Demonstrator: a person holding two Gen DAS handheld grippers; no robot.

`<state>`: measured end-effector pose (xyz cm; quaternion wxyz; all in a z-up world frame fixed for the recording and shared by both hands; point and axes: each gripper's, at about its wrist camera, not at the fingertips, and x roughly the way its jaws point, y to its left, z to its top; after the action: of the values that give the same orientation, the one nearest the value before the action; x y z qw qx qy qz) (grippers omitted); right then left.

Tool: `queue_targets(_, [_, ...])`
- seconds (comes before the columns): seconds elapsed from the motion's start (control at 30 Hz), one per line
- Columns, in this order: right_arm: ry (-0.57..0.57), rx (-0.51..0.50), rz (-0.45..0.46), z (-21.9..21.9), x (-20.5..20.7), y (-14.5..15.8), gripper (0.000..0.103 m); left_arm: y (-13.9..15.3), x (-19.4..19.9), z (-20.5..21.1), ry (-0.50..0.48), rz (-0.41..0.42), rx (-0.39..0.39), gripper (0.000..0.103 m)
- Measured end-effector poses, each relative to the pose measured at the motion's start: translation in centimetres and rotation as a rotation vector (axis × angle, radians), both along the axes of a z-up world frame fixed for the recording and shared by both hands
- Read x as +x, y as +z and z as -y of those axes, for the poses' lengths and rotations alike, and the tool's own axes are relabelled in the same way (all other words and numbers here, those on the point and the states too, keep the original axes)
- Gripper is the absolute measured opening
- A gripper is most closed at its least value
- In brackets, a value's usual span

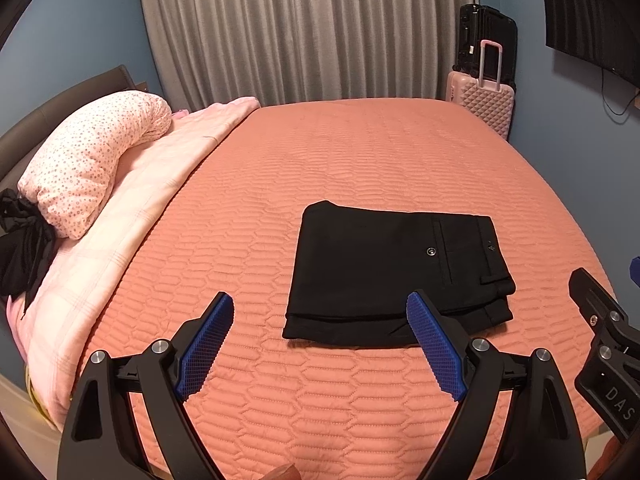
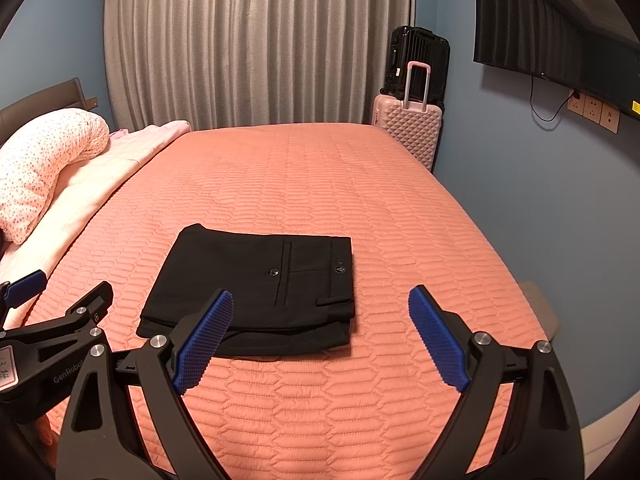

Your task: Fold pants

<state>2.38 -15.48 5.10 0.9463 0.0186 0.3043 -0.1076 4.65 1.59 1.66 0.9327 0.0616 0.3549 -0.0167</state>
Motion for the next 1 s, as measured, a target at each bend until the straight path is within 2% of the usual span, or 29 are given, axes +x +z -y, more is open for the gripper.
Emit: queue_targets(1.0, [-0.003, -0.001, -0.003, 0.27, -0.25, -0.32, 0.088, -0.09, -0.47, 1.00, -0.028, -0.025, -0.010, 0.086])
